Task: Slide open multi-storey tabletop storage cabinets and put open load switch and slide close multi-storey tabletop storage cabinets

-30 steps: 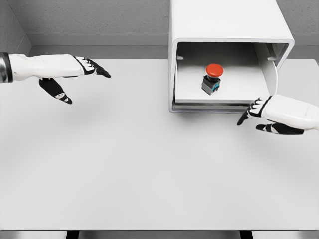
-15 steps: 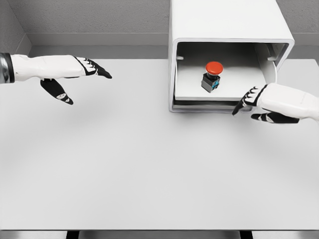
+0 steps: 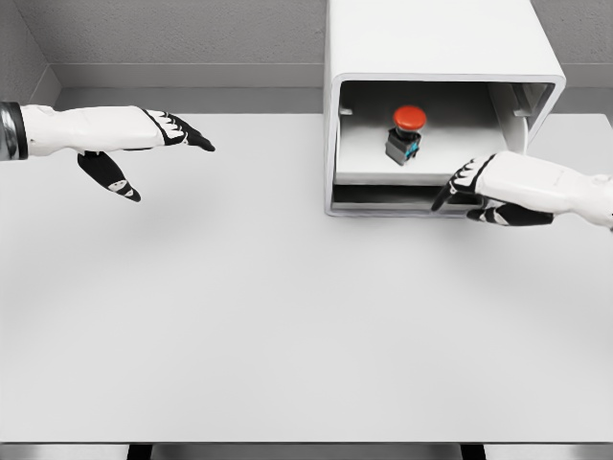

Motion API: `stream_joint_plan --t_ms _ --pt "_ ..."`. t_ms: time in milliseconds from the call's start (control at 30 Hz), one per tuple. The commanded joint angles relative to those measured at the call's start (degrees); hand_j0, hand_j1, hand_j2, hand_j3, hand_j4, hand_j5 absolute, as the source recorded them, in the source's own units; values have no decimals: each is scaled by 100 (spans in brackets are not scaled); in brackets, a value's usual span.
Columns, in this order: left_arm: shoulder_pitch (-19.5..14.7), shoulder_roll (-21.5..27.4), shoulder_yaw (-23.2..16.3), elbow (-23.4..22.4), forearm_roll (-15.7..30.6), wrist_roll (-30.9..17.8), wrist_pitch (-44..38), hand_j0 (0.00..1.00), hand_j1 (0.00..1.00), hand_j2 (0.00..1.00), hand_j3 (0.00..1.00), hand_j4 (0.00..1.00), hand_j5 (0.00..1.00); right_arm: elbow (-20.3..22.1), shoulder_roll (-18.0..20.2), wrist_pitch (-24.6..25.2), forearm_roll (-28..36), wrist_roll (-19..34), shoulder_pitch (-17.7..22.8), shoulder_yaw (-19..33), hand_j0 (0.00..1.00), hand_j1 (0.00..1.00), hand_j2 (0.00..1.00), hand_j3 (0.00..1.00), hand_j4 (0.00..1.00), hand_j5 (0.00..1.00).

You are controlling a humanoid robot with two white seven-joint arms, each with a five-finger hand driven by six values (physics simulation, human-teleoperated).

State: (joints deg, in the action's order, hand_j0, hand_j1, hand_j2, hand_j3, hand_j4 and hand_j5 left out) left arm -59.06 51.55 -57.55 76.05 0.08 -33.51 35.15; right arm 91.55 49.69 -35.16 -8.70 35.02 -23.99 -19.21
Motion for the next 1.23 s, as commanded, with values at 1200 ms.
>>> stream_joint_plan --t_ms 1200 --pt "53 -145 -11 -56 36 11 -15 100 100 100 100 100 100 21 270 16 97 -2 614 1182 100 100 100 100 100 100"
